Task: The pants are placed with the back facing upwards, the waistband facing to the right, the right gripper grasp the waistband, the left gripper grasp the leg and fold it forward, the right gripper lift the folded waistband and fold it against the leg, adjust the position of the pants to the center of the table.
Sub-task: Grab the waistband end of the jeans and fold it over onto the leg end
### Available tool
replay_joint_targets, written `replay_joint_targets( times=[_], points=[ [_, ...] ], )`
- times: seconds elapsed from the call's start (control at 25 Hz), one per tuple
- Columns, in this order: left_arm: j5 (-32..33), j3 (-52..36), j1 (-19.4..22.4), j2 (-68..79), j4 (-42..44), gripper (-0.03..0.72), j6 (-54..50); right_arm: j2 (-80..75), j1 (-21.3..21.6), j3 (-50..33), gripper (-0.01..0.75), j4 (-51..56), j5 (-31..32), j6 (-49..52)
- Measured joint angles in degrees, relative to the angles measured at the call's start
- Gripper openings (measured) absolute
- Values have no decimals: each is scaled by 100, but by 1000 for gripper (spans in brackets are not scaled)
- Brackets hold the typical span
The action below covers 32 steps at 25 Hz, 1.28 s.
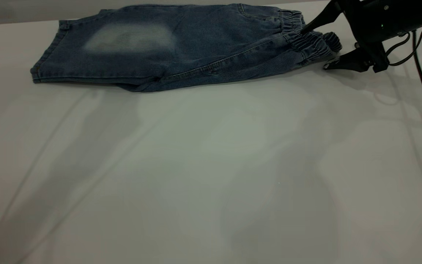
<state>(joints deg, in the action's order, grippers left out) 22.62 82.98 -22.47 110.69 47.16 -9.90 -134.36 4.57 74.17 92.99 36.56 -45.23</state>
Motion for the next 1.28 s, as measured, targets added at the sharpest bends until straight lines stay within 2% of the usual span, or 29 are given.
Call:
replay_joint_targets(
  times=[0.36, 0.48, 0.6, 0.76, 0.8, 1.28],
  points=[
    [-5, 0, 0, 0, -50, 482, 0, -354, 0, 367, 587, 173, 397, 13],
    [-39, -8, 0, 0, -87, 477, 0, -410, -5, 400, 547, 209, 404, 8],
    [-124, -70, 0, 27, -171, 470, -21, -410, -5, 400, 433, 405, 392, 12],
    [-185, -70, 0, 188, -254, 468, -21, -410, 0, 400, 148, 722, 652, 6],
    [-197, -70, 0, 229, -254, 468, -21, -410, 0, 400, 108, 722, 717, -4],
    [-843, -303, -67, 910, -432, 468, -134, 167, 49, 400, 106, 671, 2156, -676]
  ],
)
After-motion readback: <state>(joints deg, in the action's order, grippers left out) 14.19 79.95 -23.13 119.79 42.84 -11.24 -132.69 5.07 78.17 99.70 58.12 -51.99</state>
